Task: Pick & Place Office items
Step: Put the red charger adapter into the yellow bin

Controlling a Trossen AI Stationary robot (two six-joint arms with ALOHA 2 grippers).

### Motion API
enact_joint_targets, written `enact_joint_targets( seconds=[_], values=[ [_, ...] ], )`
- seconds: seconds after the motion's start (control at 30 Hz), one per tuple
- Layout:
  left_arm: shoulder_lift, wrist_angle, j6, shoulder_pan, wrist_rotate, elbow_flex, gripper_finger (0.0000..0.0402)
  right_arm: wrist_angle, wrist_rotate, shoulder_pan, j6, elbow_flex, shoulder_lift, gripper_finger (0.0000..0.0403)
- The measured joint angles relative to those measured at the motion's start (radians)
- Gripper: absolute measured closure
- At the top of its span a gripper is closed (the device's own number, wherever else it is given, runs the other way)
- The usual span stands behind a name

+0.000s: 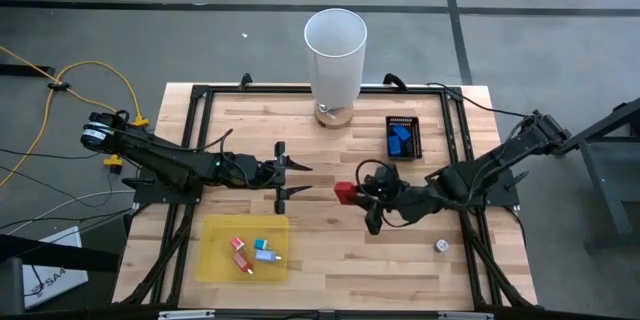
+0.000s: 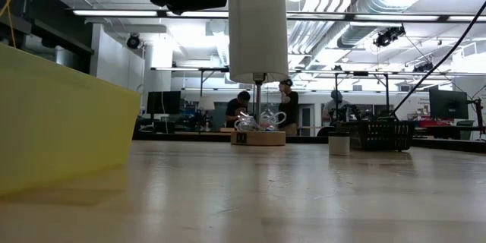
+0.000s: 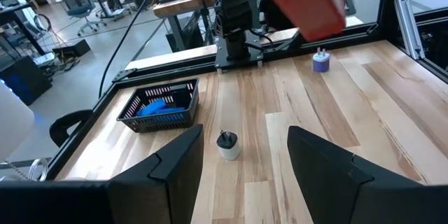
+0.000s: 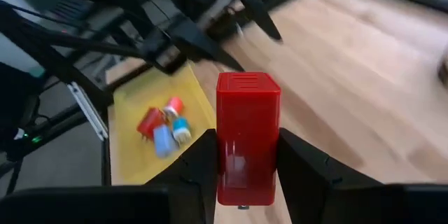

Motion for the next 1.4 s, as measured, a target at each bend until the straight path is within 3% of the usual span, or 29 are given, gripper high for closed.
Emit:
enact_joint_targets(
  seconds=[0.13,0.47,0.83,1.17,1.4],
  values=[
    [0.000,0.000,0.000,0.000,0.000,0.000,0.0203,0.073,0.002,0.000,-0.096,0.000,0.000,0.0292],
    [0.000,0.000,0.000,0.000,-0.001,0.000,0.0203,0.085,0.003,0.001,-0.158,0.000,0.000,0.0292],
    [0.000,0.000,0.000,0.000,-0.005,0.000,0.0203,0.092,0.080,-0.014,-0.355,0.000,0.007,0.0292],
    [0.000,0.000,0.000,0.000,-0.005,0.000,0.0203,0.363,0.034,-0.088,-0.511,-0.161,0.016,0.0292],
    [0.000,0.000,0.000,0.000,-0.004,0.000,0.0203,0.664,-0.106,-0.140,-0.630,-0.313,0.015,0.0291]
  ],
)
